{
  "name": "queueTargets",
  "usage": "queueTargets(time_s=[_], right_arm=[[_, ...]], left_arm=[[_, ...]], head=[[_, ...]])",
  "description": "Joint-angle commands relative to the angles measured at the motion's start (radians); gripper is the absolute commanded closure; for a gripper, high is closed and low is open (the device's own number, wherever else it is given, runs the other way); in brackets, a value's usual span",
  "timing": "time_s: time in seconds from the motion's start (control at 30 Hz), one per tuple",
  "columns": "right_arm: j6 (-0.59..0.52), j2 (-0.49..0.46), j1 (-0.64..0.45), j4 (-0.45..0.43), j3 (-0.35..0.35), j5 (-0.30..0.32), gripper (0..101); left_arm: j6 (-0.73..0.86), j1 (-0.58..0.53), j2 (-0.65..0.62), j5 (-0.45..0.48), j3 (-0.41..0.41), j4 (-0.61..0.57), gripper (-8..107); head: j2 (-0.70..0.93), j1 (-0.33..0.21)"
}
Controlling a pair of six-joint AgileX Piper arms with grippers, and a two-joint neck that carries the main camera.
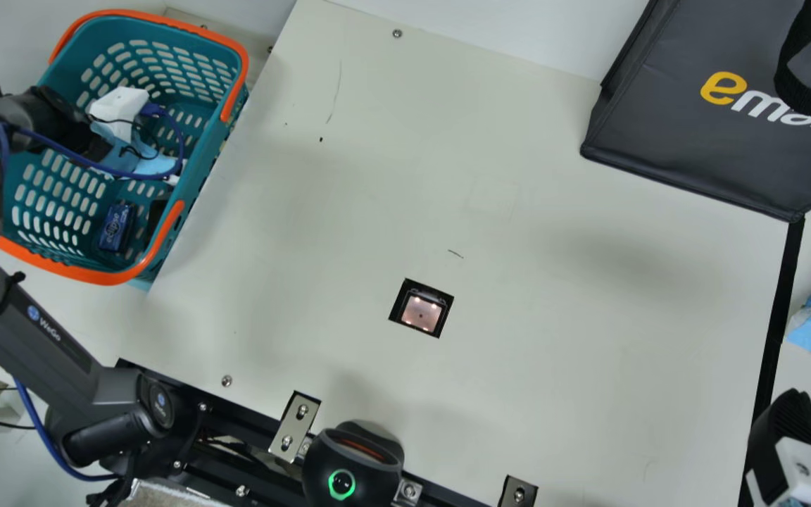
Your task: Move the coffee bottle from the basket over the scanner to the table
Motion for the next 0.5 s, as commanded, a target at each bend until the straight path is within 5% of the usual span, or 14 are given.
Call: queueTargets(time_s=[0.0,0.47], right_arm=[[0.000,0.000,0.000,0.000,0.000,0.000,6],[0.000,0.000,0.000,0.000,0.000,0.001,6]], left_arm=[[0.002,0.008,-0.005,0.000,0.001,0.001,9],[-0.067,0.005,-0.035,-0.012,0.051,-0.026,9]], head=[[0.004,-0.030],[0.004,-0.030]])
